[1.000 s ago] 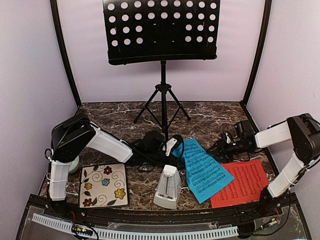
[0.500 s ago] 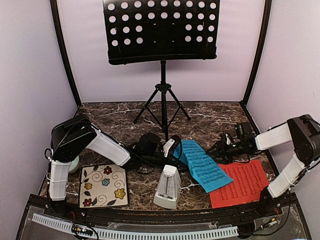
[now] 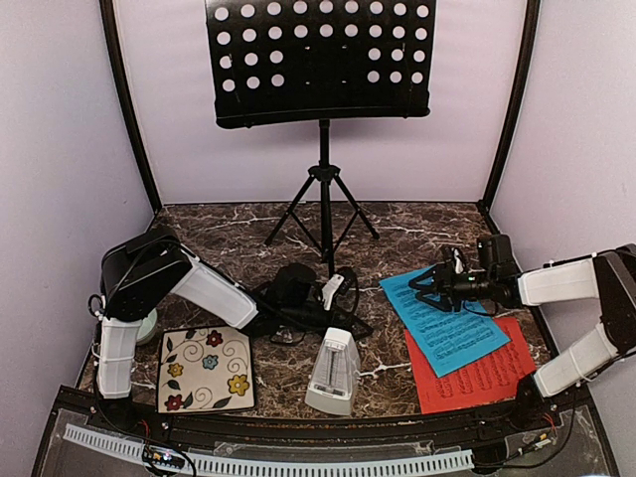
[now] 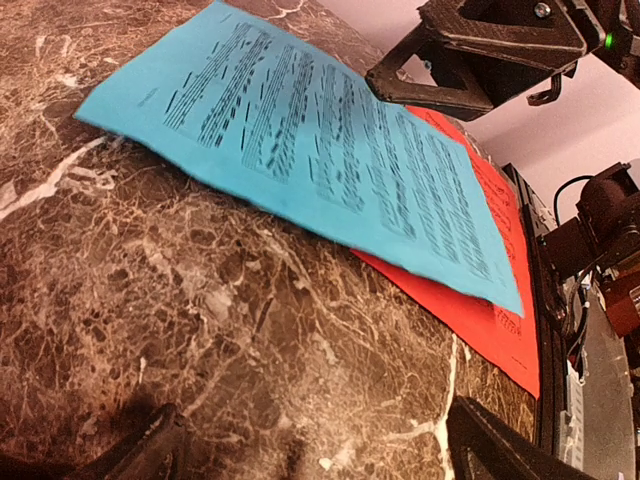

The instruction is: Set up the instrument practice props

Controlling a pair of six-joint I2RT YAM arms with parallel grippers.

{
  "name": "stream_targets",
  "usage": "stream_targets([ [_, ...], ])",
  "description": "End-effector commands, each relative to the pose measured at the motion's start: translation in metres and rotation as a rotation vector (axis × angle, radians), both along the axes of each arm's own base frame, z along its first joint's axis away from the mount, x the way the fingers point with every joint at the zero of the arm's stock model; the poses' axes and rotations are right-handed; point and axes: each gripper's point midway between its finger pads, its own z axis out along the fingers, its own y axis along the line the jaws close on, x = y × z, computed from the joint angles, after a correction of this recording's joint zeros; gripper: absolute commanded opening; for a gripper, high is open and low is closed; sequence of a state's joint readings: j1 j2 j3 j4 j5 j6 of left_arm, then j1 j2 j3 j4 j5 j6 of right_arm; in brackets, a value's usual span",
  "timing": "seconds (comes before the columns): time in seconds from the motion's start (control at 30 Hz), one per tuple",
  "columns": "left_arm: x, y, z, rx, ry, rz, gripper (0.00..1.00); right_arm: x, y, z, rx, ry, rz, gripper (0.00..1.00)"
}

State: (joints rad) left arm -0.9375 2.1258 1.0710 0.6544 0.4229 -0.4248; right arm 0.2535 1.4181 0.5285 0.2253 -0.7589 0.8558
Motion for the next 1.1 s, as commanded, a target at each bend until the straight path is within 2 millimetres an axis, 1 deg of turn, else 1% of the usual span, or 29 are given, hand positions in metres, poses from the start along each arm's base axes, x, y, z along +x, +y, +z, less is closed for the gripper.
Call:
stream_targets([
  [0.0, 0.016, 0.01, 0.006, 0.028, -0.013, 0.068, 0.93, -0.002, 0.01, 0.014, 0.05, -0.042, 0.025, 0.5],
  [0.1, 0.016, 0.007, 0.012, -0.009, -0.011, 0.061, 0.94, -0.002, 0.003, -0.008, -0.042, -0.001, 0.015, 0.5],
  [0.13, 0.015, 0.006, 0.014, -0.019, -0.014, 0.056, 0.94, 0.0, -0.001, -0.012, -0.084, -0.006, 0.007, 0.51],
  [0.2, 0.014, 0.004, 0.019, -0.035, -0.018, 0.044, 0.94, 0.009, -0.013, -0.01, -0.186, -0.036, -0.033, 0.52],
  [0.23, 0.014, 0.003, 0.022, -0.041, -0.023, 0.04, 0.93, 0.017, -0.025, -0.008, -0.266, -0.059, -0.078, 0.55],
  [0.27, 0.014, 0.002, 0.024, -0.049, -0.027, 0.037, 0.93, 0.028, -0.043, -0.005, -0.365, -0.082, -0.142, 0.57],
  [0.3, 0.014, 0.001, 0.028, -0.06, -0.034, 0.031, 0.93, 0.041, -0.061, 0.005, -0.442, -0.116, -0.208, 0.6],
  [0.37, 0.013, 0.001, 0.032, -0.077, -0.043, 0.027, 0.93, 0.057, -0.093, 0.018, -0.538, -0.151, -0.324, 0.66],
  [0.4, 0.013, 0.001, 0.033, -0.081, -0.045, 0.027, 0.93, 0.064, -0.103, 0.024, -0.565, -0.165, -0.359, 0.68],
  [0.47, 0.014, 0.001, 0.036, -0.084, -0.051, 0.028, 0.93, 0.072, -0.116, 0.025, -0.66, -0.171, -0.363, 0.69],
  [0.53, 0.014, 0.001, 0.038, -0.087, -0.06, 0.029, 0.92, 0.076, -0.12, 0.018, -0.766, -0.168, -0.312, 0.69],
  [0.6, 0.015, 0.003, 0.04, -0.082, -0.074, 0.034, 0.92, 0.078, -0.119, 0.013, -0.863, -0.167, -0.27, 0.69],
  [0.73, 0.017, 0.006, 0.041, -0.065, -0.099, 0.043, 0.92, 0.086, -0.113, 0.011, -0.962, -0.181, -0.226, 0.71],
  [0.87, 0.017, 0.008, 0.041, -0.054, -0.112, 0.045, 0.92, 0.106, -0.116, 0.011, -1.017, -0.191, -0.246, 0.69],
  [0.93, 0.016, 0.009, 0.041, -0.052, -0.116, 0.044, 0.92, 0.118, -0.113, 0.004, -1.039, -0.174, -0.246, 0.68],
  [1.0, 0.016, 0.01, 0.041, -0.053, -0.118, 0.046, 0.91, 0.131, -0.109, 0.004, -1.04, -0.172, -0.258, 0.68],
  [1.07, 0.016, 0.011, 0.041, -0.052, -0.12, 0.049, 0.91, 0.143, -0.102, 0.0, -1.034, -0.164, -0.264, 0.69],
])
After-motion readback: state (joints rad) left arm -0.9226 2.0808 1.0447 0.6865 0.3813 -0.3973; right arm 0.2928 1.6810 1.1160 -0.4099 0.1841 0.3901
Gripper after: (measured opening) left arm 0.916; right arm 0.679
